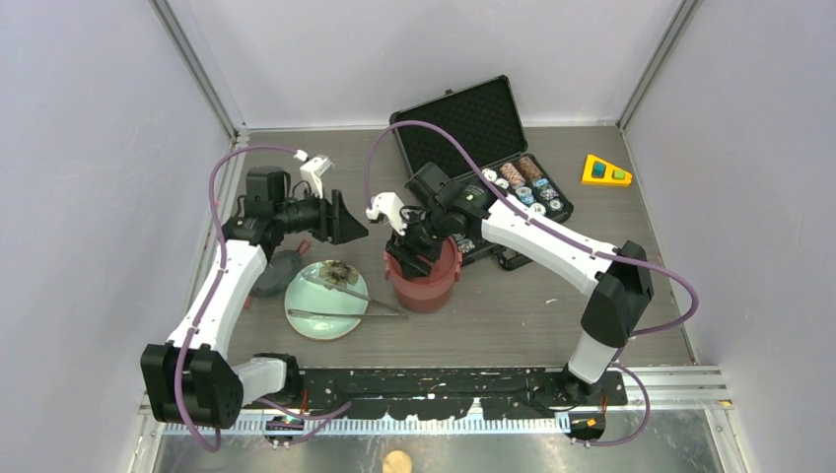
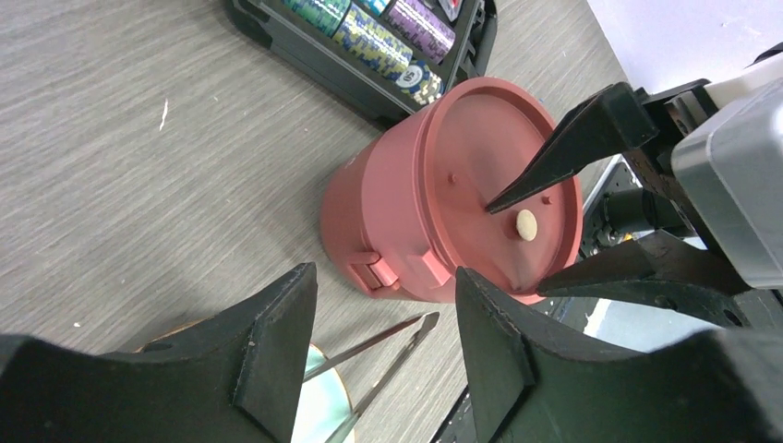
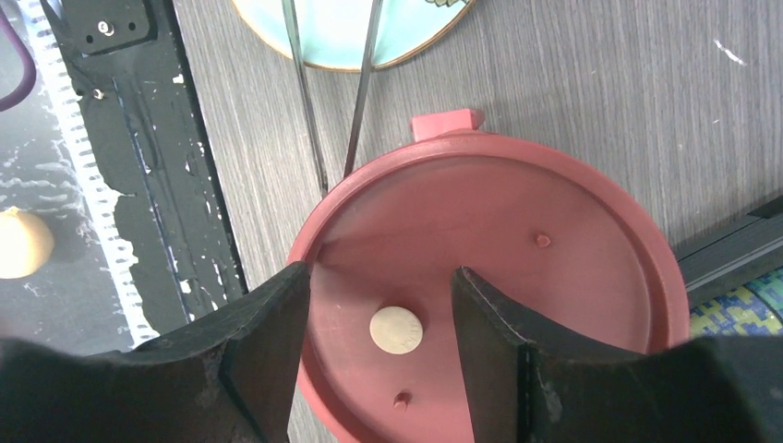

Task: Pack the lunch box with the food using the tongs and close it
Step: Close the fastener on the packing box.

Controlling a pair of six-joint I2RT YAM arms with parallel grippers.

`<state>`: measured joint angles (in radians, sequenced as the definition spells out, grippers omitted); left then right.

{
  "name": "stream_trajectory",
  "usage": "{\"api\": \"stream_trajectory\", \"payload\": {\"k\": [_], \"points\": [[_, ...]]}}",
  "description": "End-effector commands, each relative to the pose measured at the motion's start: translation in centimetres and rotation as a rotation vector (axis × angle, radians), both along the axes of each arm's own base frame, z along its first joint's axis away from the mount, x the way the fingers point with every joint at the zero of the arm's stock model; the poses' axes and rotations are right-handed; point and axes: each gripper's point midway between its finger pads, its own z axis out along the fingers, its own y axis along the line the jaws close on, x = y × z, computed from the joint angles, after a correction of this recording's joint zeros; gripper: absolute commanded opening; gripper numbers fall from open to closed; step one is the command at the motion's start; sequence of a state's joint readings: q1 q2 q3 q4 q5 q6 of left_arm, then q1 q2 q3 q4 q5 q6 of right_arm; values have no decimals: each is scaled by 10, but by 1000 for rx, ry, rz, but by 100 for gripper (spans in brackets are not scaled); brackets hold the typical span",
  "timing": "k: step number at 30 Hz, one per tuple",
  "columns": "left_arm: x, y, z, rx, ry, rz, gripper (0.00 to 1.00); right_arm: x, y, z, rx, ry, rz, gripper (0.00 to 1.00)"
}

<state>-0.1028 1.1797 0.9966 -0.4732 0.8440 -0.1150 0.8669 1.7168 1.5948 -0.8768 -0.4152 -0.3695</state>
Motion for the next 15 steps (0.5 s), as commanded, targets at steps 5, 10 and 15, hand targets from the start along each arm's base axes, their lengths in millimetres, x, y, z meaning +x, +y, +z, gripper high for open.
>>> {"api": "stream_trajectory", "payload": {"k": [5, 10, 15], "points": [[9, -7, 47, 2, -169, -60, 55, 19, -29, 72, 148, -25, -134, 63], [2, -19, 59, 105, -280, -149, 47, 25, -56, 79, 153, -75, -205, 62], [-18, -42, 58, 179, -402, -339, 46, 21, -70, 63, 149, -65, -237, 60]]}}
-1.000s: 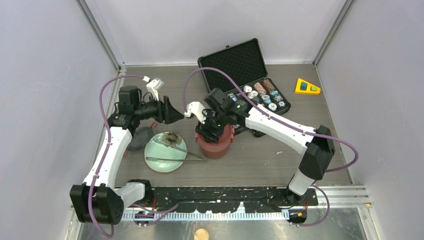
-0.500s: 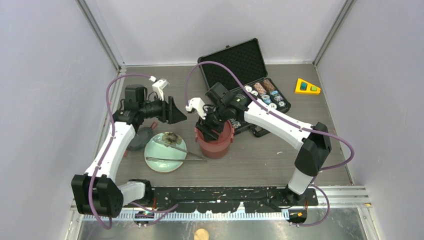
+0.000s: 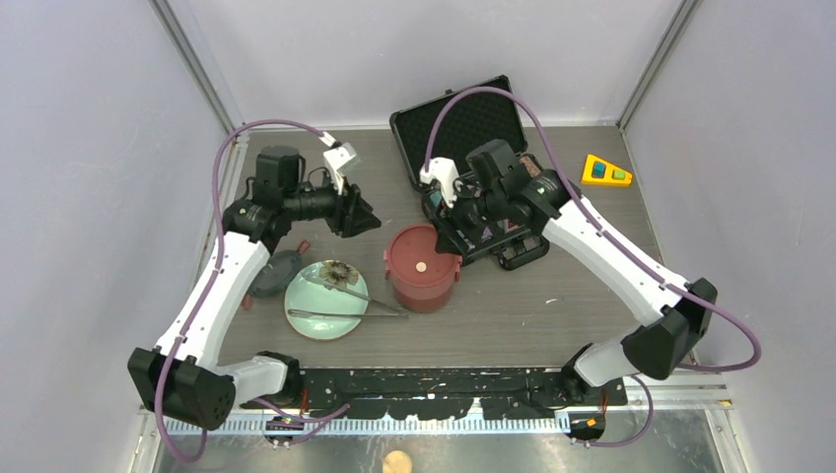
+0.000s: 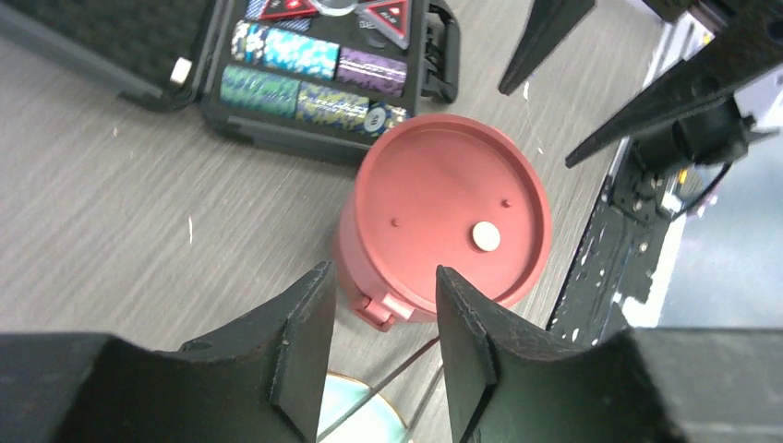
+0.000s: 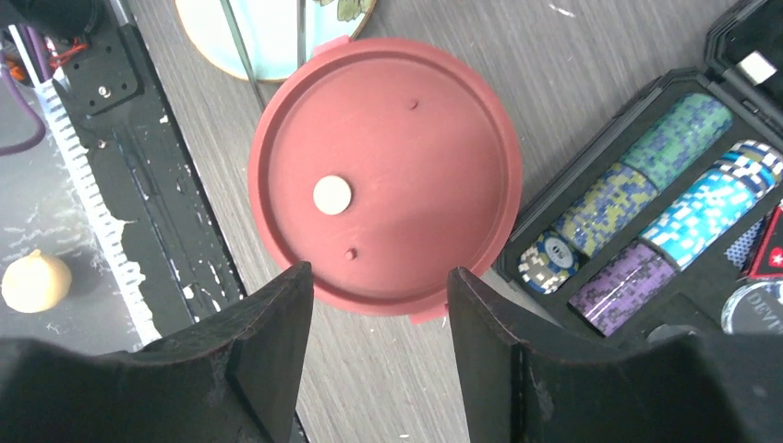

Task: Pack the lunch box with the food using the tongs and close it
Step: Close the fastener on the packing box.

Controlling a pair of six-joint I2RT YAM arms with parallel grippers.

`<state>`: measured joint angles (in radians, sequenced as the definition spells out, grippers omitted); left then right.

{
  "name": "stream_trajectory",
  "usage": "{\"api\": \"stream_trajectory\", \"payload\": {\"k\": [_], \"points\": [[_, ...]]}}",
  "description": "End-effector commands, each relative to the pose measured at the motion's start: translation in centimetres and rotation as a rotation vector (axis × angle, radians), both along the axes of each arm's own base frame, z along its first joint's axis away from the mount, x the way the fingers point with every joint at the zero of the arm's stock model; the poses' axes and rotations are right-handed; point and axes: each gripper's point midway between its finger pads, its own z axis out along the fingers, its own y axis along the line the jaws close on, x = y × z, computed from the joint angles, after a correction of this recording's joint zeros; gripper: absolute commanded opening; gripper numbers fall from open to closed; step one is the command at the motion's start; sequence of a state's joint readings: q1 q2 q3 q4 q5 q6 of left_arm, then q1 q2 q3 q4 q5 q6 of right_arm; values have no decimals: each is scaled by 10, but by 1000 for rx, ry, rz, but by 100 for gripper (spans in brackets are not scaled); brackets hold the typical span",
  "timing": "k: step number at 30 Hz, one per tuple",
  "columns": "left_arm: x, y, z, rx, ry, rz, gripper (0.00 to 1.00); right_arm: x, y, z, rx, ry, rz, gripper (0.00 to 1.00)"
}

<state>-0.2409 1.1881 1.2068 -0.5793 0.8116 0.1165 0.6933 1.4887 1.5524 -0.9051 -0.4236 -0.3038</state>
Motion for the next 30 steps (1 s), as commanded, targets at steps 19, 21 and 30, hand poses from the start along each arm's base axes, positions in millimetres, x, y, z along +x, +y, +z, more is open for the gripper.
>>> {"api": "stream_trajectory", "payload": {"k": [19, 21, 30], "points": [[-7, -47, -104, 259, -108, -299, 35, -4, -5, -77, -19, 150, -90, 50], [-14, -42, -120, 283, -72, -308, 33, -7, -7, -85, -33, 168, -88, 50], [-37, -31, -144, 316, -24, -359, 31, -24, -15, -107, -72, 243, -69, 49]]}}
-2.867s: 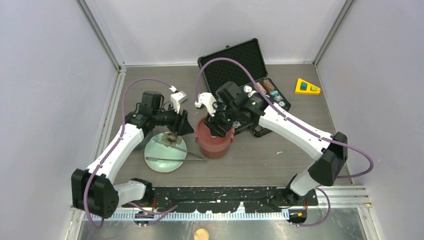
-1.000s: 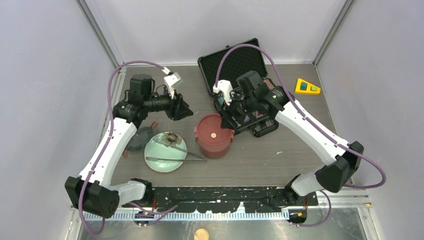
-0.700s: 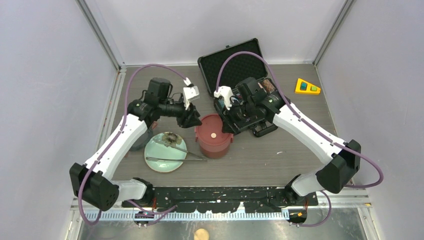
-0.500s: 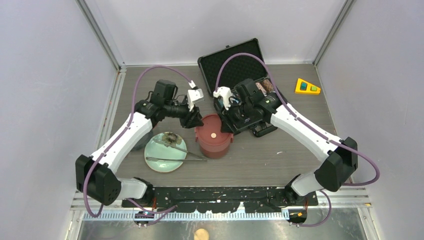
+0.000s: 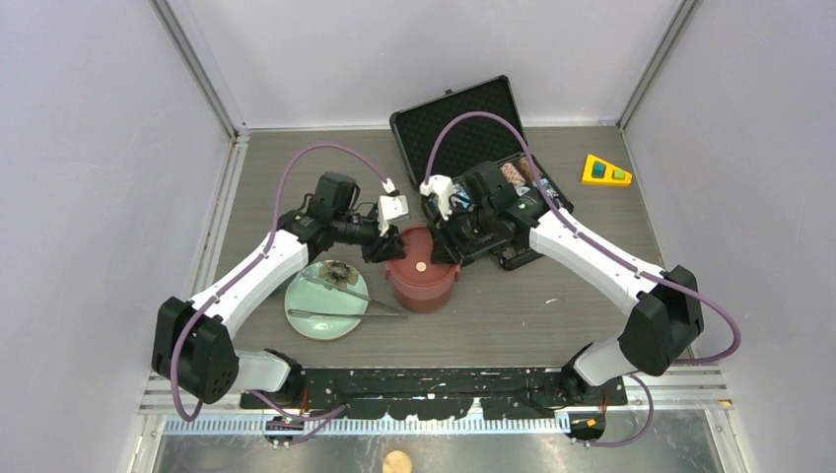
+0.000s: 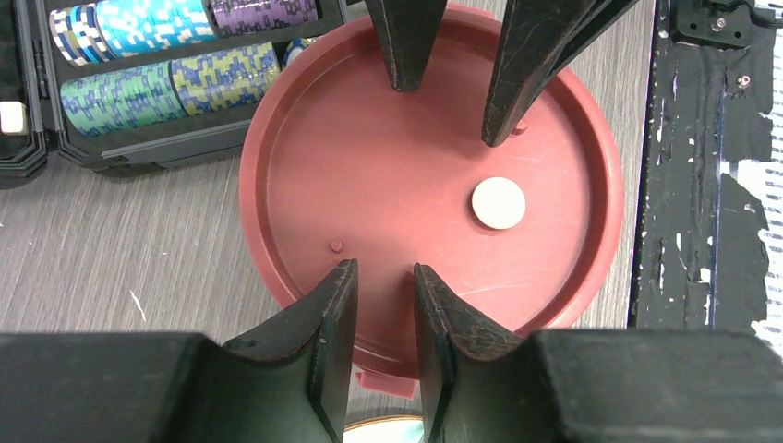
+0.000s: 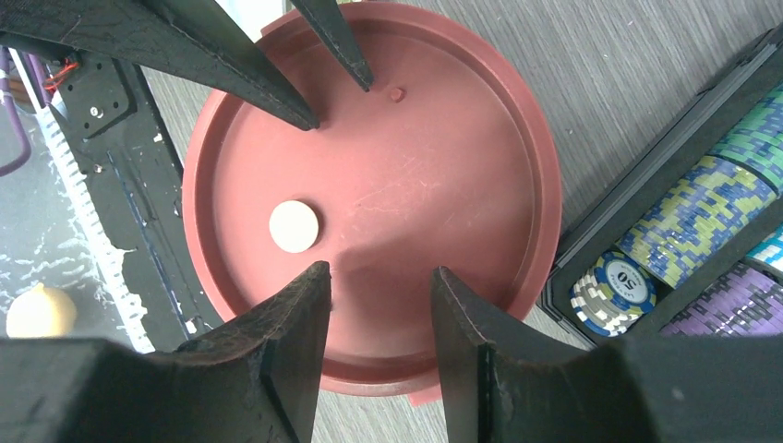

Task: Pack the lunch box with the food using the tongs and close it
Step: Close the fastener on the packing box.

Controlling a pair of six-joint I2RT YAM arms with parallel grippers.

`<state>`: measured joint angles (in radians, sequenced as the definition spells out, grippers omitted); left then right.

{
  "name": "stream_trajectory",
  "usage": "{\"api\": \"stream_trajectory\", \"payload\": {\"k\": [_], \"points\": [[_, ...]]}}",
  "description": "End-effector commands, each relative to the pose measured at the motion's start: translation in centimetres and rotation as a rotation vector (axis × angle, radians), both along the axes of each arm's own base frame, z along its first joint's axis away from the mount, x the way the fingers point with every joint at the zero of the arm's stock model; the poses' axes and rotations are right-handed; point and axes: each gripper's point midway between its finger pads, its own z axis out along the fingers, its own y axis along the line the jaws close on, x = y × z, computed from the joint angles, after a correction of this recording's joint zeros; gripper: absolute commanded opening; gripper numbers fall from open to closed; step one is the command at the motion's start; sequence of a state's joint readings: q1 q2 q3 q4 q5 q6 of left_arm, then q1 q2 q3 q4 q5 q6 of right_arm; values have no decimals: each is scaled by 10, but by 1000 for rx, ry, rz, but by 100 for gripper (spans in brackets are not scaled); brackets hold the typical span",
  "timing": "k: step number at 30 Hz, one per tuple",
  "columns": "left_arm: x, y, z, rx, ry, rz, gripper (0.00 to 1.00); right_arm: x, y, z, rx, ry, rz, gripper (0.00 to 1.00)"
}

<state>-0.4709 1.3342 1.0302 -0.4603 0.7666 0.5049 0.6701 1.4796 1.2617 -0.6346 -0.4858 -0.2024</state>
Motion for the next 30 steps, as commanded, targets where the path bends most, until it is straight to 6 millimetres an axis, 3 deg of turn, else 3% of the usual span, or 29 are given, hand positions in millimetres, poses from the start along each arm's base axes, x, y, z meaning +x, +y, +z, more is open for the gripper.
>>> {"api": "stream_trajectory", "payload": {"k": [1, 7, 15, 20, 27, 30], "points": [[-19, 25, -40, 135, 100, 21, 32, -25, -22, -39, -119, 136, -6, 49], [-29, 33, -39, 196, -20, -35, 40, -32, -31, -49, -151, 132, 16, 49], [-39, 34, -92, 332, -108, -109, 44, -36, -42, -71, -209, 130, 45, 49], [-42, 36, -104, 361, -104, -137, 44, -40, -50, -88, -259, 146, 56, 49], [-53, 42, -108, 411, -143, -177, 44, -41, -56, -100, -292, 147, 61, 49], [-50, 33, -81, 370, -105, -138, 44, -41, -54, -99, -284, 159, 56, 49]]}}
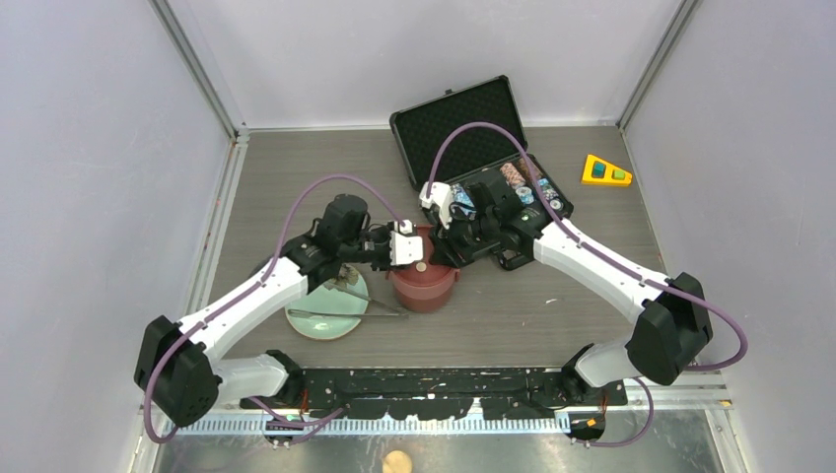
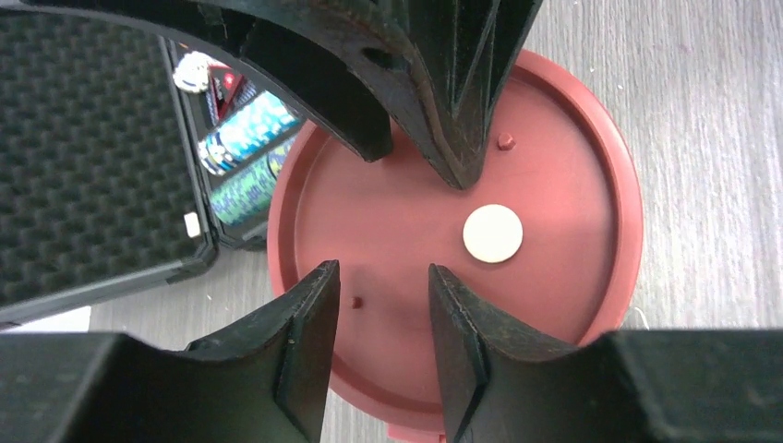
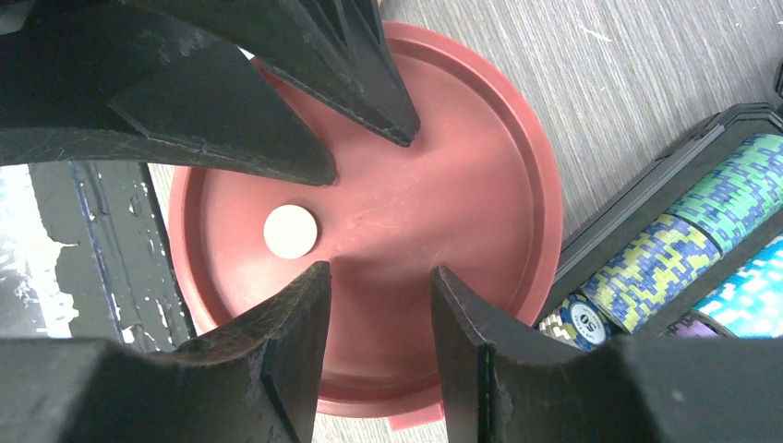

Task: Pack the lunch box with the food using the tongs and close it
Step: Close the fastener on the packing box.

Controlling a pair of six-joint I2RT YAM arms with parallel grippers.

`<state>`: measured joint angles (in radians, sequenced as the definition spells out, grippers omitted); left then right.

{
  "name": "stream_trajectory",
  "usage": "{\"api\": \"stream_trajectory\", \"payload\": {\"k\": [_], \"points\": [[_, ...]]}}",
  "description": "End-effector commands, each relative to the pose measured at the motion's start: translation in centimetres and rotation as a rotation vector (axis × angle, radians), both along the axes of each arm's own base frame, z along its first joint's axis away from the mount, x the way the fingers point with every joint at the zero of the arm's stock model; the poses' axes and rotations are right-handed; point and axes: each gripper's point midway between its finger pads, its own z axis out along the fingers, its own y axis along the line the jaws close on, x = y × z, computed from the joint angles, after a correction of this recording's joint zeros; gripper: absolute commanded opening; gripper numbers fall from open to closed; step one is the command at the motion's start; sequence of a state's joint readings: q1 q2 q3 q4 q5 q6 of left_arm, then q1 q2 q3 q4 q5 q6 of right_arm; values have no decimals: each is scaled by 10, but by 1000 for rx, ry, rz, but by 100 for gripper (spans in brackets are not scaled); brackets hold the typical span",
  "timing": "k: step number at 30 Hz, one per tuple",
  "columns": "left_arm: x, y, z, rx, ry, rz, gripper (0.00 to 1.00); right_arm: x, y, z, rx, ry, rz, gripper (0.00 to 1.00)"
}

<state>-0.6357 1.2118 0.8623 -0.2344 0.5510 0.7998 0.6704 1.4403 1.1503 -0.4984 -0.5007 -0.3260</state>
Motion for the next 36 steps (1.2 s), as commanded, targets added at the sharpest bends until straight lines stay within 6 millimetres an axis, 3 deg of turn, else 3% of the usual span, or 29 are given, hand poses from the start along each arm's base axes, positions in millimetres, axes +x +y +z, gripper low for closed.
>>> {"api": "stream_trajectory", "payload": {"k": [1, 4, 8, 14, 18, 25, 30, 36], "points": [[-50, 47, -64, 285, 360, 75, 44, -45, -53, -86, -314, 284, -53, 49], [-61, 37, -22, 232, 417, 33, 42, -45, -49, -81, -291, 297, -57, 49], [-69, 31, 19, 160, 432, 26, 38, -45, -46, -77, -272, 311, -69, 49], [-74, 15, 56, 1, 477, 46, 30, -43, -41, -70, -230, 349, -87, 49], [-71, 6, 67, -45, 500, 49, 26, -44, -38, -69, -225, 370, -88, 48], [-64, 3, 51, -24, 497, 80, 19, -45, -37, -70, -227, 389, -91, 47], [-61, 6, 15, 53, 499, 115, 17, -44, -37, -73, -233, 395, -94, 47], [-73, 27, -30, 216, 475, 128, 11, -47, -40, -74, -243, 398, -90, 47]]}}
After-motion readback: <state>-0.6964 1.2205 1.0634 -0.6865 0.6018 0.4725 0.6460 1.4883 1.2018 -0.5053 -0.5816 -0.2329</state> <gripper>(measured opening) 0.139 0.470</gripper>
